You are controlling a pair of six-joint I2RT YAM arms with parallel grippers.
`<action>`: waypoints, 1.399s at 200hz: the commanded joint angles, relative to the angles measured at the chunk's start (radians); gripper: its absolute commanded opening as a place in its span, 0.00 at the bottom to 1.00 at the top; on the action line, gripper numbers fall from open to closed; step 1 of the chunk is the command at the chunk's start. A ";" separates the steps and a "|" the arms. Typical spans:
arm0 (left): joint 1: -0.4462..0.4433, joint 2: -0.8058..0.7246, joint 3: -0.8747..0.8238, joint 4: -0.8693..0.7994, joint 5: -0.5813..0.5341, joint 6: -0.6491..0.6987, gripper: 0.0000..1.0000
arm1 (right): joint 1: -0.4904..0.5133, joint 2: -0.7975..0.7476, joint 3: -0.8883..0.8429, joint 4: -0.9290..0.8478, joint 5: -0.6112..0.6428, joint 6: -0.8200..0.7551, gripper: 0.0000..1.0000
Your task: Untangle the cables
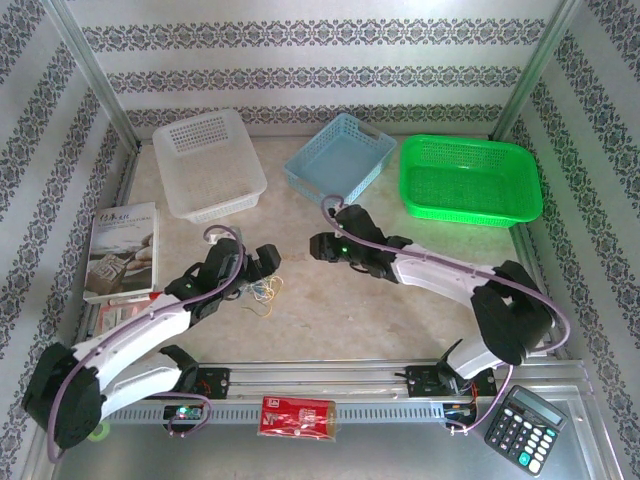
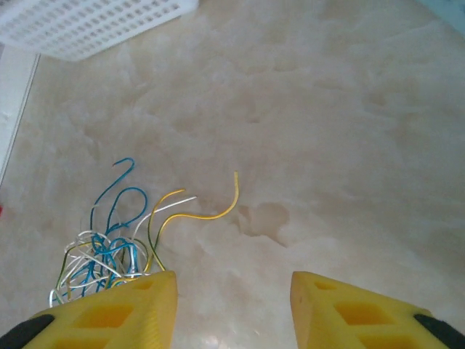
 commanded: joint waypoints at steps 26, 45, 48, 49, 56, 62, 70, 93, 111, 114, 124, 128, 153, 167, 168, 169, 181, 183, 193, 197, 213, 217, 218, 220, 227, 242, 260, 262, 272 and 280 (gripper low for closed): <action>0.014 0.000 0.095 -0.139 -0.088 0.088 1.00 | 0.055 0.180 0.194 -0.123 0.072 -0.074 0.42; 0.048 0.016 0.114 -0.147 -0.080 0.112 1.00 | 0.057 0.244 0.255 -0.157 0.098 -0.082 0.39; 0.056 0.018 0.115 -0.147 -0.078 0.114 1.00 | 0.057 0.254 0.263 -0.161 0.101 -0.082 0.39; 0.059 0.018 0.115 -0.147 -0.077 0.114 1.00 | 0.058 0.257 0.264 -0.163 0.102 -0.083 0.39; 0.079 0.016 0.113 -0.147 -0.070 0.115 1.00 | 0.056 0.278 0.285 -0.174 0.108 -0.085 0.39; 0.098 0.012 0.109 -0.144 -0.060 0.110 1.00 | 0.056 0.296 0.302 -0.185 0.115 -0.088 0.38; 0.127 0.004 0.101 -0.136 -0.039 0.104 1.00 | 0.056 0.322 0.324 -0.197 0.119 -0.092 0.38; 0.208 -0.018 0.070 -0.106 0.025 0.076 1.00 | 0.056 0.380 0.384 -0.220 0.111 -0.100 0.35; 0.249 -0.024 0.059 -0.098 0.062 0.069 1.00 | 0.056 0.415 0.418 -0.233 0.118 -0.101 0.34; 0.254 -0.027 0.058 -0.096 0.065 0.068 1.00 | 0.056 0.418 0.423 -0.236 0.119 -0.101 0.34; 0.266 -0.027 0.053 -0.093 0.081 0.068 1.00 | 0.055 0.434 0.437 -0.242 0.127 -0.102 0.34; 0.269 -0.026 0.053 -0.092 0.085 0.067 1.00 | 0.054 0.439 0.443 -0.244 0.127 -0.104 0.33; 0.283 -0.028 0.044 -0.086 0.101 0.065 1.00 | 0.051 0.473 0.479 -0.259 0.129 -0.111 0.31; 0.287 -0.028 0.038 -0.082 0.105 0.061 1.00 | 0.046 0.489 0.496 -0.267 0.127 -0.113 0.31; 0.286 -0.028 0.039 -0.081 0.105 0.061 1.00 | 0.046 0.490 0.497 -0.268 0.126 -0.113 0.30; 0.286 -0.029 0.038 -0.081 0.106 0.062 1.00 | 0.046 0.491 0.498 -0.268 0.126 -0.112 0.30; 0.288 -0.029 0.033 -0.076 0.110 0.059 1.00 | 0.047 0.502 0.511 -0.275 0.129 -0.115 0.29; 0.287 -0.029 0.033 -0.075 0.110 0.059 1.00 | 0.046 0.502 0.513 -0.276 0.129 -0.114 0.29; 0.289 -0.029 0.029 -0.070 0.116 0.058 1.00 | 0.045 0.511 0.521 -0.280 0.129 -0.116 0.27; 0.289 -0.028 0.028 -0.068 0.118 0.058 1.00 | 0.045 0.514 0.523 -0.281 0.129 -0.116 0.27; 0.289 -0.029 0.022 -0.064 0.122 0.056 1.00 | 0.042 0.524 0.531 -0.283 0.129 -0.115 0.26; 0.289 -0.029 0.021 -0.064 0.122 0.054 1.00 | 0.041 0.526 0.532 -0.284 0.129 -0.114 0.26; 0.289 -0.029 0.022 -0.064 0.122 0.053 1.00 | 0.040 0.527 0.532 -0.283 0.129 -0.114 0.26; 0.289 -0.029 0.021 -0.063 0.122 0.054 1.00 | 0.041 0.528 0.533 -0.283 0.128 -0.113 0.26; 0.289 -0.029 0.019 -0.062 0.125 0.054 1.00 | 0.041 0.530 0.535 -0.283 0.130 -0.113 0.26; 0.290 -0.030 0.016 -0.060 0.124 0.051 1.00 | 0.037 0.536 0.535 -0.282 0.131 -0.109 0.26; 0.290 -0.031 0.016 -0.059 0.124 0.051 1.00 | 0.038 0.543 0.540 -0.283 0.125 -0.110 0.24; 0.291 -0.031 0.015 -0.059 0.125 0.050 1.00 | 0.038 0.545 0.539 -0.283 0.124 -0.109 0.24; 0.291 -0.031 0.013 -0.056 0.125 0.047 1.00 | 0.036 0.549 0.541 -0.282 0.118 -0.109 0.24; 0.290 -0.030 0.014 -0.054 0.126 0.047 1.00 | 0.036 0.552 0.544 -0.283 0.112 -0.111 0.22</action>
